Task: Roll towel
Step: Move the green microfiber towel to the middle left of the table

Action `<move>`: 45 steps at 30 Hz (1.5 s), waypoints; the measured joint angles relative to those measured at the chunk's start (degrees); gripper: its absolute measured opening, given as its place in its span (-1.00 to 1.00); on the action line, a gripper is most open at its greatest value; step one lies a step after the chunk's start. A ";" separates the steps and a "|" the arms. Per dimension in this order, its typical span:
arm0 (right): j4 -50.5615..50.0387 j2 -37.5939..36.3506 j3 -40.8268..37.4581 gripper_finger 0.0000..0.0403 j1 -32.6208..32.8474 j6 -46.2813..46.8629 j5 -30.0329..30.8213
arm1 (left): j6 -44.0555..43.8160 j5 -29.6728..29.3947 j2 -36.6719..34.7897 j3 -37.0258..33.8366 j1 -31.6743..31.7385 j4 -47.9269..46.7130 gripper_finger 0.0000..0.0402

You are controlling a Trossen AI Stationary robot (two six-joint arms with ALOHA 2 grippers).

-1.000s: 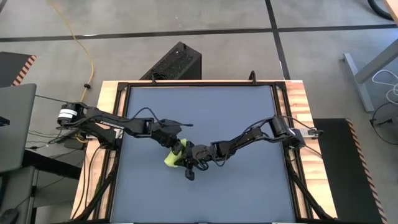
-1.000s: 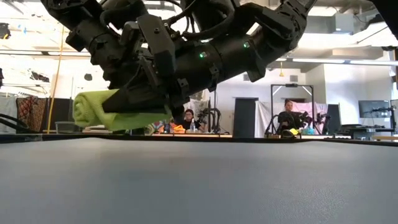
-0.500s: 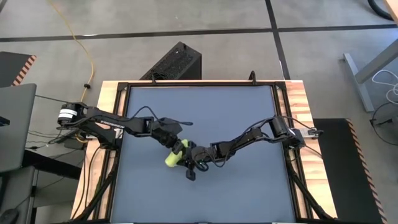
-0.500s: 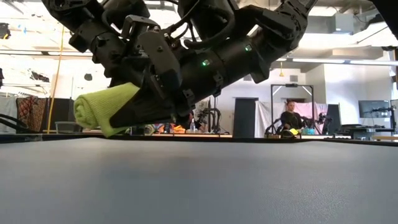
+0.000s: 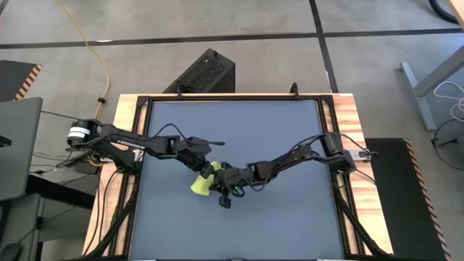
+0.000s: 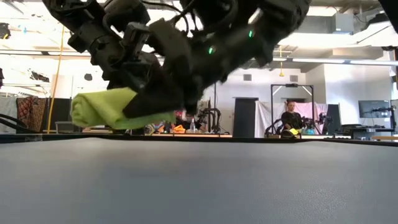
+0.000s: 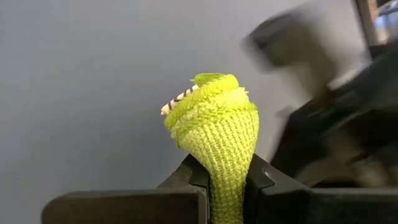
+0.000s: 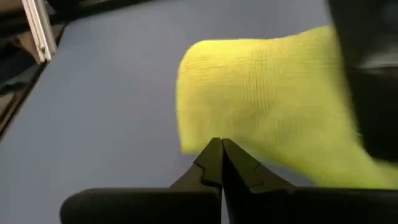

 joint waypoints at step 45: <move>-7.28 -42.65 -34.29 -0.89 2.77 9.23 5.89 | -13.29 -30.84 11.52 11.57 -12.23 -54.79 -0.92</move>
